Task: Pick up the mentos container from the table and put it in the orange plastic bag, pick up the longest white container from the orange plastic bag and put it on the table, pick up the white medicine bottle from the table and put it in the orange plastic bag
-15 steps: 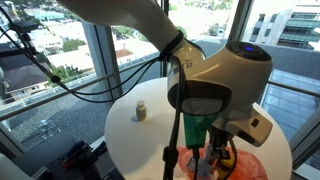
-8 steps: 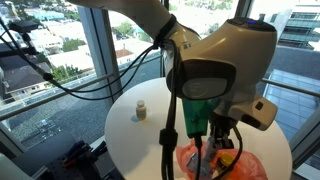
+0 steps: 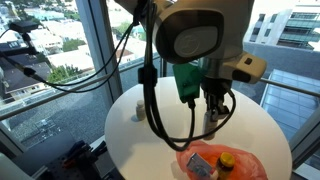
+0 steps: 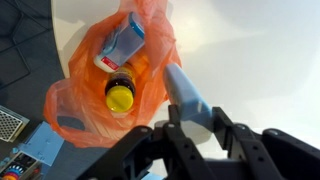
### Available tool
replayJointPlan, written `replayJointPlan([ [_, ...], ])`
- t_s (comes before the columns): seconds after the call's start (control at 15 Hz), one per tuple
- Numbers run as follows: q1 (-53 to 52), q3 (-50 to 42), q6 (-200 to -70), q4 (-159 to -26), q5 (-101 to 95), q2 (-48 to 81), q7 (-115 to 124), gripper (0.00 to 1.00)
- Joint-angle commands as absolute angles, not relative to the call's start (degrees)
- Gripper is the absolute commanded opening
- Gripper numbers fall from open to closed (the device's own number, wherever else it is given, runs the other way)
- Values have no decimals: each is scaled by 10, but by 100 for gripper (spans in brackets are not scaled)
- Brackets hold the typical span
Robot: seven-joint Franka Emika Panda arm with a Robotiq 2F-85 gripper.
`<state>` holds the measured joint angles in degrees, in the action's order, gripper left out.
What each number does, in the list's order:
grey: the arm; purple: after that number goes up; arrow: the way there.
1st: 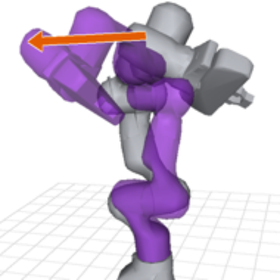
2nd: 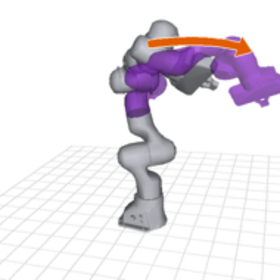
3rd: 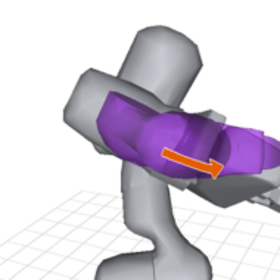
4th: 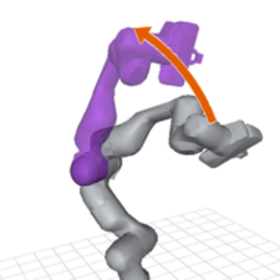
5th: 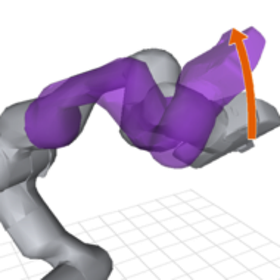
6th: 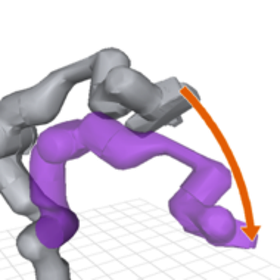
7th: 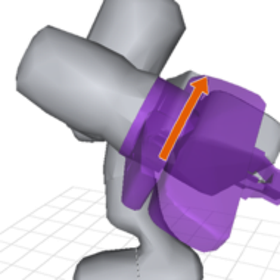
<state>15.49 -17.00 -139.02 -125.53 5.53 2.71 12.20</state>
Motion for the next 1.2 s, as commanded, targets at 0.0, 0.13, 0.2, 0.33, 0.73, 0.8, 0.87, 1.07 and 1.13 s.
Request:
replayJointPlan([
  [0.0,136,-150,-1383,-1279,22,-20,157,13],
  [0.13,125,-135,-1382,-1289,12,-29,166,13],
  [0.2,119,-128,-1382,-1296,9,-32,168,13],
  [0.33,109,-112,-1382,-1308,7,-35,169,13],
  [0.73,80,-78,-1391,-1342,16,-18,158,13],
  [0.8,76,-75,-1393,-1346,17,-15,156,13],
  [0.87,74,-72,-1397,-1351,17,-9,155,13],
  [1.07,68,-67,-1407,-1362,20,7,149,13],
  [1.13,66,-66,-1411,-1364,20,14,150,13],
])
